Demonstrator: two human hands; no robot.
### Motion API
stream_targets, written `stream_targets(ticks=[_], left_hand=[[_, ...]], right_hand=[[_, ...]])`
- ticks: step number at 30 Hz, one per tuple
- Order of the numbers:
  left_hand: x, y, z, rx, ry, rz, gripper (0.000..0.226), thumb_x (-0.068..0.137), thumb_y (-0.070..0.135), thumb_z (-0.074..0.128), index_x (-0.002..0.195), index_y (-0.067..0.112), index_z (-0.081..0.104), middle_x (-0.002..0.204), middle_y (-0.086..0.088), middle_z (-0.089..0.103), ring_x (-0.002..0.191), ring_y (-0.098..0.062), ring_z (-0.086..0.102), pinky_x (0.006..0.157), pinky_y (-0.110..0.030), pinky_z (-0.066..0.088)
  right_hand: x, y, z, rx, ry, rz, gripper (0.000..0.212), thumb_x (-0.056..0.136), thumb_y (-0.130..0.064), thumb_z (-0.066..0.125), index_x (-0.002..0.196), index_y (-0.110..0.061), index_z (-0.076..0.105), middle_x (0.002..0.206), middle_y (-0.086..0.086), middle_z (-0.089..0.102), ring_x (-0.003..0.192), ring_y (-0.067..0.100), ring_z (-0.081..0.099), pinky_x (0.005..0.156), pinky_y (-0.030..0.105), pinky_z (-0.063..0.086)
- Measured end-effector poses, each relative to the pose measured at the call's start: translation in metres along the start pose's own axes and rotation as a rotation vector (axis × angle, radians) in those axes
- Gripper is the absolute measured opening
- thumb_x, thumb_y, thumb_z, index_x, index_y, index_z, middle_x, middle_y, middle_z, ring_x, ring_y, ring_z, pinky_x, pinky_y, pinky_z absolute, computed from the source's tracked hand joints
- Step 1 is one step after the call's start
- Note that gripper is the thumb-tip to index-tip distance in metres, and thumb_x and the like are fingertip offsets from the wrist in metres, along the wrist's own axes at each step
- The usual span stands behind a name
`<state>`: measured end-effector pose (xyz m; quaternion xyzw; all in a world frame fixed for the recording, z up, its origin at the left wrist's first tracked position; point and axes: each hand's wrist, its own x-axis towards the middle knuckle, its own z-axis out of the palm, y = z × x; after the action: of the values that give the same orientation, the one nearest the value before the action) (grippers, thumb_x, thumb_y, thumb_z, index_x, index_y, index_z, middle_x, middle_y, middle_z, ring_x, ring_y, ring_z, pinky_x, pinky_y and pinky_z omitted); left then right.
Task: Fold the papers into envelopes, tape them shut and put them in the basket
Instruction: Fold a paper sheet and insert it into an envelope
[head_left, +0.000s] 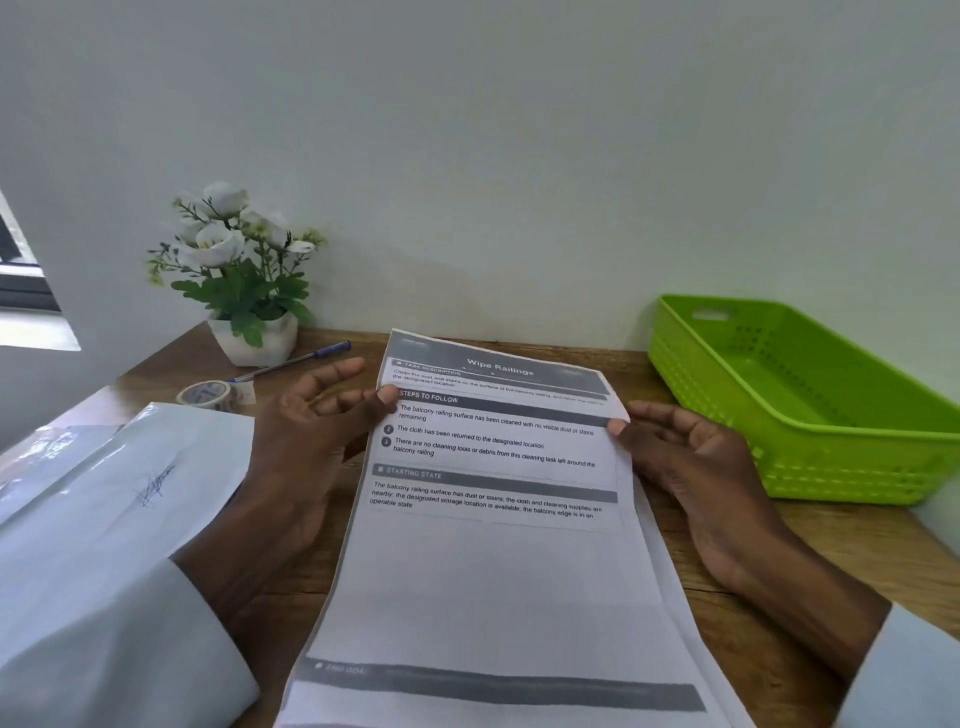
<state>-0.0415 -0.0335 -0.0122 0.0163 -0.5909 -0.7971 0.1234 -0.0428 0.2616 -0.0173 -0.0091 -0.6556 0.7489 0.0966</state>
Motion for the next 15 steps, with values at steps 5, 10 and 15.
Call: stream_targets(ticks=[5,10,15], left_hand=[[0.002,-0.005,-0.001,-0.065,-0.084,-0.068,0.036,0.073,0.028,0.076,0.105,0.013,0.074,0.107,-0.015,0.075,0.093,-0.032,0.074,0.072,-0.041,0.062],[0.0,-0.01,0.002,-0.039,-0.157,-0.105,0.023,0.08,0.032,0.073,0.097,0.016,0.076,0.104,-0.016,0.076,0.09,-0.034,0.074,0.066,-0.039,0.061],[-0.006,-0.013,0.011,0.072,-0.238,-0.077,0.036,0.078,0.016,0.077,0.112,0.021,0.069,0.104,-0.01,0.077,0.087,-0.03,0.076,0.061,-0.032,0.061]], right_hand=[[-0.002,-0.01,0.002,0.012,-0.036,-0.114,0.027,0.074,-0.021,0.081,0.1,-0.015,0.075,0.097,0.004,0.078,0.086,0.016,0.075,0.065,0.019,0.056],[0.002,-0.012,0.004,0.088,-0.136,0.021,0.04,0.066,-0.017,0.083,0.103,-0.007,0.073,0.102,0.014,0.077,0.089,0.025,0.075,0.068,0.027,0.059],[0.002,-0.009,0.008,0.006,-0.09,0.063,0.027,0.075,-0.024,0.078,0.095,-0.006,0.073,0.095,0.014,0.078,0.077,0.021,0.075,0.059,0.027,0.058]])
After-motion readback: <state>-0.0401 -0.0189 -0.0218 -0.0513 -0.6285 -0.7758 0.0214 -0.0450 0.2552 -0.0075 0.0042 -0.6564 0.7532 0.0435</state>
